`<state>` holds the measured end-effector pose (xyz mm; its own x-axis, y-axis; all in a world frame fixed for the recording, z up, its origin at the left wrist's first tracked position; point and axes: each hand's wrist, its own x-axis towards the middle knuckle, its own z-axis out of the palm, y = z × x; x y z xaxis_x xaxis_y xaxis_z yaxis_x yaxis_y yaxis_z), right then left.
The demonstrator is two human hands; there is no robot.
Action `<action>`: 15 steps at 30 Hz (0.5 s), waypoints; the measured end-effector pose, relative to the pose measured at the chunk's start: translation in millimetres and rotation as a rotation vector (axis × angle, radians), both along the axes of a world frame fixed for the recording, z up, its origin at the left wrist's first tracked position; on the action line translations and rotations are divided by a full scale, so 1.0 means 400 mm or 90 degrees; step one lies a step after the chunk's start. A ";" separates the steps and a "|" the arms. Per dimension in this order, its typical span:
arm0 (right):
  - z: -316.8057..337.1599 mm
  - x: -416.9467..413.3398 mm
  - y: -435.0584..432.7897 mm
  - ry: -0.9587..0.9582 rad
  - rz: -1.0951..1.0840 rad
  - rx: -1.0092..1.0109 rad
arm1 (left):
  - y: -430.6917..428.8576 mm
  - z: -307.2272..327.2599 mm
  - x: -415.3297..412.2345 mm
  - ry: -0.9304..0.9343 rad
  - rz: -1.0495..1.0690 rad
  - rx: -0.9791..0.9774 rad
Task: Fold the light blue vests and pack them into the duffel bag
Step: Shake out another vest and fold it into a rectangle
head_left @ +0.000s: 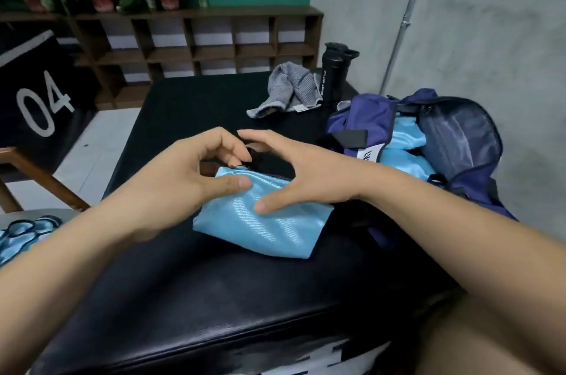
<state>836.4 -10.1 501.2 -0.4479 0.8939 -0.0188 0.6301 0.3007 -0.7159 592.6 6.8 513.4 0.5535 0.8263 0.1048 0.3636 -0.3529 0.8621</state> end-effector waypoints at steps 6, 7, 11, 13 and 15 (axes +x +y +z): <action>0.143 0.145 -0.050 0.090 -0.050 -0.046 | 0.010 0.105 0.143 -0.096 -0.097 0.029; 0.163 0.178 -0.063 0.104 -0.062 -0.052 | 0.013 0.116 0.174 -0.112 -0.108 0.036; 0.233 0.302 -0.111 0.100 -0.131 -0.024 | 0.031 0.142 0.300 -0.169 -0.138 0.071; 0.262 0.364 -0.131 0.079 -0.182 -0.009 | 0.045 0.139 0.367 -0.198 -0.128 0.092; 0.283 0.432 -0.141 0.028 -0.227 0.009 | 0.059 0.123 0.431 -0.221 -0.098 0.112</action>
<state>1009.1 -66.3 614.3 -0.1080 0.9941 0.0071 0.6664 0.0777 -0.7415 765.0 30.6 562.5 0.5757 0.6897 0.4392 -0.0063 -0.5334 0.8458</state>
